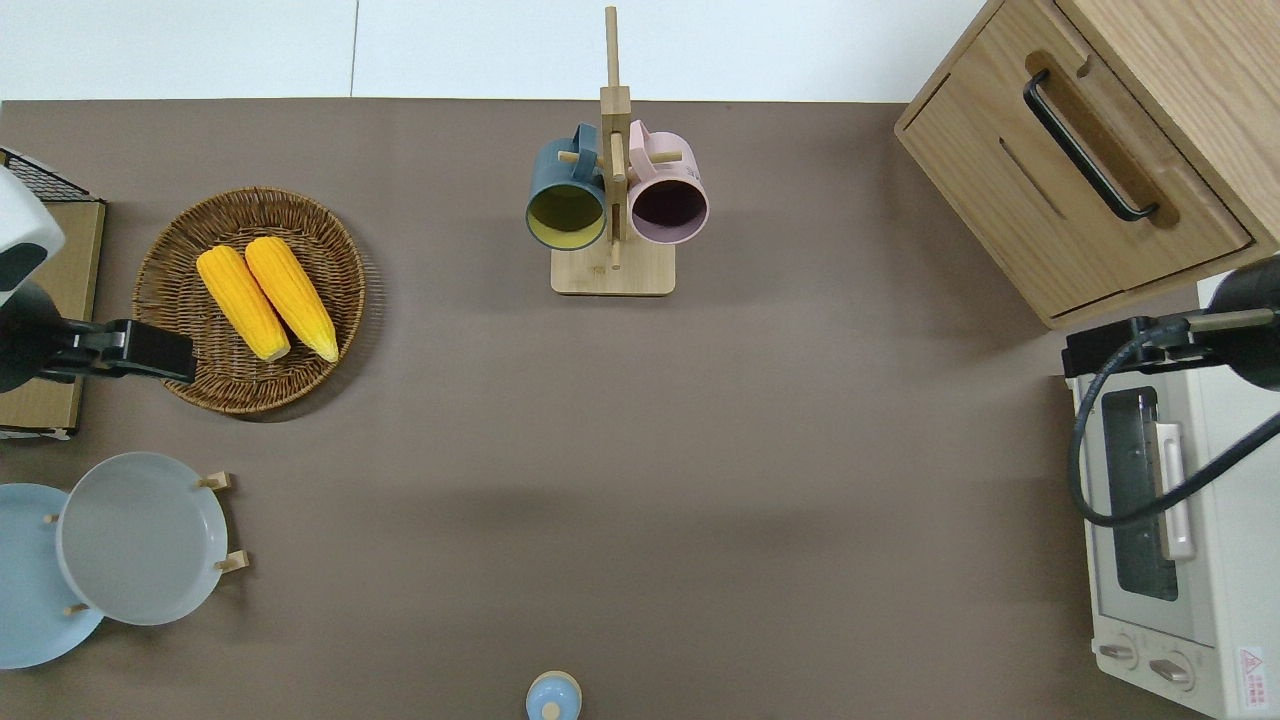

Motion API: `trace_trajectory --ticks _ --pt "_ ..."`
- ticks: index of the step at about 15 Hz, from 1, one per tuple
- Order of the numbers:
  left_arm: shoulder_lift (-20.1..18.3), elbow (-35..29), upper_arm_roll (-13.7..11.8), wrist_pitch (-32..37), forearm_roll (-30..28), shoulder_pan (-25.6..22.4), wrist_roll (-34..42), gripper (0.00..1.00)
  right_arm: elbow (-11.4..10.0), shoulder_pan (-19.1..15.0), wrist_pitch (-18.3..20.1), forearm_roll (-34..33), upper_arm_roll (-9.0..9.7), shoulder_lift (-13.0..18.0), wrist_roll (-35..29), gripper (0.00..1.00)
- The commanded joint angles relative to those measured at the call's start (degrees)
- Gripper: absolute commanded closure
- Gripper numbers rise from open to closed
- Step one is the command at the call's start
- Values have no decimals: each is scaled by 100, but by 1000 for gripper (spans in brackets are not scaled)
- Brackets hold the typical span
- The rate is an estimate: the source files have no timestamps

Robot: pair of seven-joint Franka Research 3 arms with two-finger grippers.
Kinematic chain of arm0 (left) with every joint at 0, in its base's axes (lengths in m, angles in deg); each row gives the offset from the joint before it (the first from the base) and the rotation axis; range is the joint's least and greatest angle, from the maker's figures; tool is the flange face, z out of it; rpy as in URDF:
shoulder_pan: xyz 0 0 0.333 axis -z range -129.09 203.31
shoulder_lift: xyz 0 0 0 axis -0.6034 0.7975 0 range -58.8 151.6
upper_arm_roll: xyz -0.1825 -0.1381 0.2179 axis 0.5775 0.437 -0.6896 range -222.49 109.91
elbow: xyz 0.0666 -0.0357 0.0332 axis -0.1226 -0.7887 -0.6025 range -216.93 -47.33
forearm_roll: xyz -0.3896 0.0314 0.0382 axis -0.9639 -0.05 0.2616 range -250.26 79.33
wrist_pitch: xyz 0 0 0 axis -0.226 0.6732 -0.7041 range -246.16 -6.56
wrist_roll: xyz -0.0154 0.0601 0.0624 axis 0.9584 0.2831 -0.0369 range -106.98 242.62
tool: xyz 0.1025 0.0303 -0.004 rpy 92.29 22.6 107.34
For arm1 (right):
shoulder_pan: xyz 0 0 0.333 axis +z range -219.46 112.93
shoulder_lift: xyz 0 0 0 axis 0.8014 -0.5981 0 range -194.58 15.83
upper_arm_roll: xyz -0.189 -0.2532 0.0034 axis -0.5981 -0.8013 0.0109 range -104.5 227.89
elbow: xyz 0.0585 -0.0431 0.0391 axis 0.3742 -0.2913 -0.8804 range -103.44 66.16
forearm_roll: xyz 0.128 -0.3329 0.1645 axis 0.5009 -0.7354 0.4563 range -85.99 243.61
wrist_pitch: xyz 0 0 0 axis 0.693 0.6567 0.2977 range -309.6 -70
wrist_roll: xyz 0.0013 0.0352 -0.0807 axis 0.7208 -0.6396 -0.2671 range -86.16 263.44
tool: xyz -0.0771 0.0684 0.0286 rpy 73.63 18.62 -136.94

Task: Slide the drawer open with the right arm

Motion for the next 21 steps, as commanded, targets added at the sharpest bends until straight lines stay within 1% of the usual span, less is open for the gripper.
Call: trace_trajectory --ticks 1,3,8,18,20,21 --pt "65 149 40 113 98 -31 56 5 80 -8 69 -15 28 -29 -52 9" --pt "65 149 40 113 98 -31 48 7 89 53 60 -33 28 -38 -61 9" --pt "65 140 40 113 98 -31 48 7 89 -17 34 46 19 -38 -61 9" --pt "65 140 40 113 98 -31 56 7 89 54 7 -24 28 -38 -61 13" --pt "65 149 40 113 98 -31 56 7 89 54 -19 -33 28 -38 -70 15" --pt "65 140 40 113 98 -31 56 7 98 62 -115 -33 28 -46 -70 15"
